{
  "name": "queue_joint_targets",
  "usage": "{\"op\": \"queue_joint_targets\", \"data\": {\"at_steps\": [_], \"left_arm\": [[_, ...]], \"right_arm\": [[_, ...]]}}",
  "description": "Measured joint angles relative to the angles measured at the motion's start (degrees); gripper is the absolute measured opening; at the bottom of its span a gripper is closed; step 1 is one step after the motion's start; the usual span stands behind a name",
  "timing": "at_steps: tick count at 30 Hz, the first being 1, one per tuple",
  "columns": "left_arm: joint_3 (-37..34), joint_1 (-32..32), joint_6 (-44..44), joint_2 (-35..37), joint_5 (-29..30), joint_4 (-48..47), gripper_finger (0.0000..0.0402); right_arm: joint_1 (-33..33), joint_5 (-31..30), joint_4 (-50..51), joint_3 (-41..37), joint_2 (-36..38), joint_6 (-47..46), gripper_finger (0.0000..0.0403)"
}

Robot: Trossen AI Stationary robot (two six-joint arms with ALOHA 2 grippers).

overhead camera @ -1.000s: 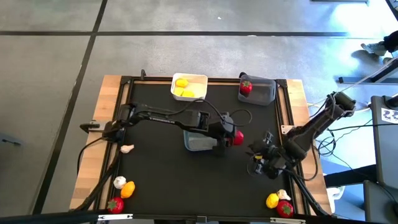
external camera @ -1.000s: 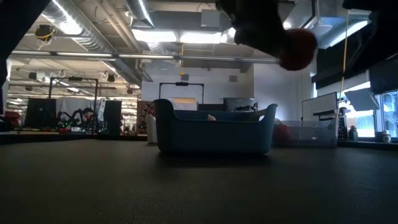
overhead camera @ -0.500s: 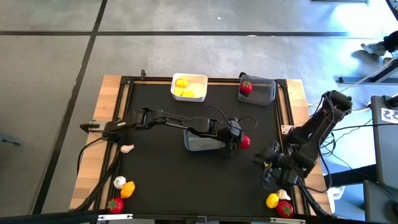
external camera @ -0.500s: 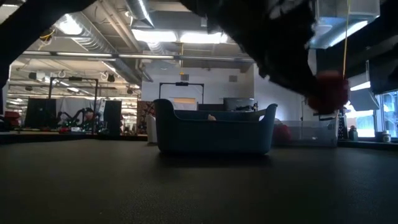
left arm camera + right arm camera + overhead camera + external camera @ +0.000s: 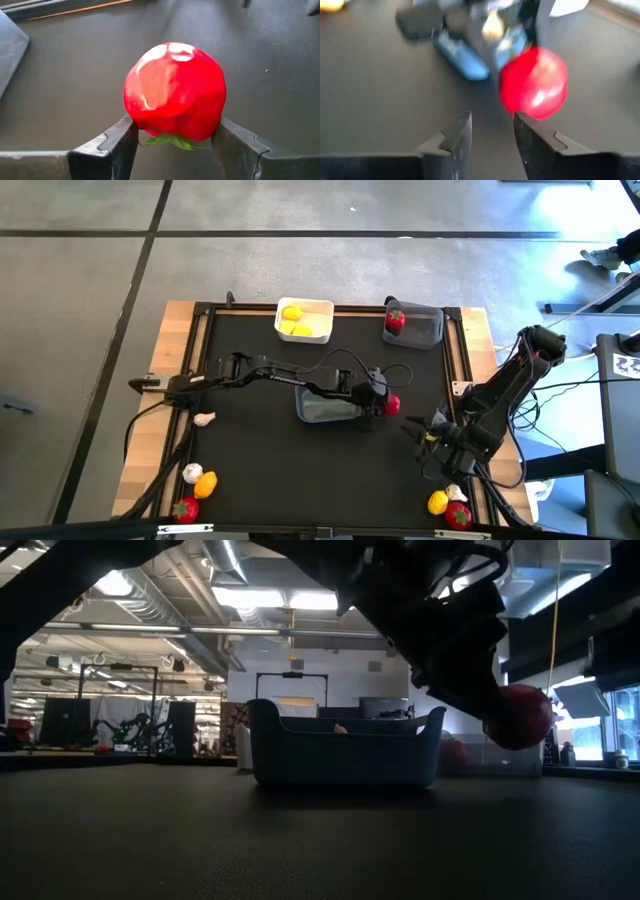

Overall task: Sort produce into baskets
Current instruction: Put the red tomato into the black bin

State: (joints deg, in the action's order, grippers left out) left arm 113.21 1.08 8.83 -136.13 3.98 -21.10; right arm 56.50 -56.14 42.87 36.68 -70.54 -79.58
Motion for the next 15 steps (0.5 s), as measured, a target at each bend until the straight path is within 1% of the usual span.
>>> {"op": "queue_joint_targets", "data": {"at_steps": [3,7,11,13,15], "left_arm": [[0.0,0.0,-0.1,0.0,0.0,-0.1,0.022],[0.0,0.0,-0.1,0.0,0.0,0.0,0.022],[0.0,0.0,-0.1,0.0,0.0,-0.1,0.022],[0.0,0.0,-0.1,0.0,0.0,-0.1,0.022],[0.0,0.0,-0.1,0.0,0.2,-0.4,0.022]], "right_arm": [[-1.6,-5.4,0.0,-0.7,0.0,0.4,0.0149],[-6.0,-7.4,0.1,-1.2,0.0,1.6,0.0149],[-10.6,-7.0,-0.8,-1.3,0.0,4.5,0.0149],[-12.9,-4.3,-1.8,-1.3,0.0,7.2,0.0149],[-14.8,-0.1,-2.5,-1.3,0.0,9.8,0.0149]]}}
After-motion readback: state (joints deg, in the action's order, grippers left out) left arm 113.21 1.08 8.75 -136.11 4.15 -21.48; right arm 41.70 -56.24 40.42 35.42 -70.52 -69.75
